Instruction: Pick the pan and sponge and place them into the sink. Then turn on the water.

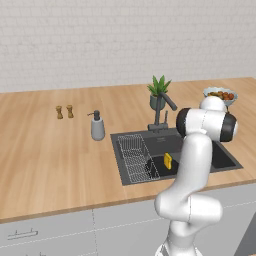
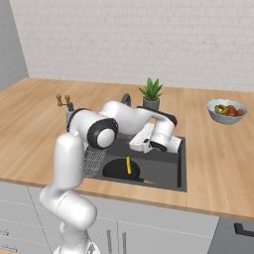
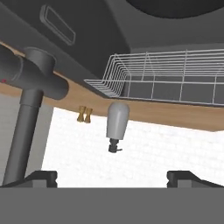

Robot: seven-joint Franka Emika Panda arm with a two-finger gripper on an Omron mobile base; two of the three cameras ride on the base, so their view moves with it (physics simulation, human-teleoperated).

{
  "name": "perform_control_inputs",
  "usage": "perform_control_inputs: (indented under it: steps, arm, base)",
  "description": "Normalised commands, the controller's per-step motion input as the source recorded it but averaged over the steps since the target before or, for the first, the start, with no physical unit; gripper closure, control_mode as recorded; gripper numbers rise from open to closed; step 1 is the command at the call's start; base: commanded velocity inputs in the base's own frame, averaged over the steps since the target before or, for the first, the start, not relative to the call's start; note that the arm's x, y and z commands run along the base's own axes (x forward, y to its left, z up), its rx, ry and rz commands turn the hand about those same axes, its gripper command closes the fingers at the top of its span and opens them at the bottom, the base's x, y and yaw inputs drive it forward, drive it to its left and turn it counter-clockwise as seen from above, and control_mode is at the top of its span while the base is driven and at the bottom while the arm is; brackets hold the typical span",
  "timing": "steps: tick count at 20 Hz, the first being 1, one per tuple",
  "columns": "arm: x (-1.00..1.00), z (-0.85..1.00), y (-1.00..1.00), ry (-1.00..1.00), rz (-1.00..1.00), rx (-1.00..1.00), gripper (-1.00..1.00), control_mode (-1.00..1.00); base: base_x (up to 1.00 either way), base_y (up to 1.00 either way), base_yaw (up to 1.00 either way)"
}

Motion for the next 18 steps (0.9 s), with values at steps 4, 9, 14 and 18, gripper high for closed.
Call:
perform_control_inputs:
  steps: [4, 9, 14, 18]
  arm:
    - [0.00, 0.02, -0.12, -0.23, -0.01, 0.05, -1.00, -1.00]
    - [0.17, 0.14, -0.08, -0.09, -0.06, 0.09, -1.00, -1.00]
    - [0.22, 0.10, -0.08, 0.00, -0.15, 0.22, -1.00, -1.00]
    - [0.07, 0.00, -0.03, 0.00, -0.20, 0.18, -1.00, -1.00]
  base:
    - [0.00, 0.00, 0.00]
    - [0.00, 0.00, 0.00]
    - [0.00, 0.00, 0.00]
    - [0.00, 0.00, 0.00]
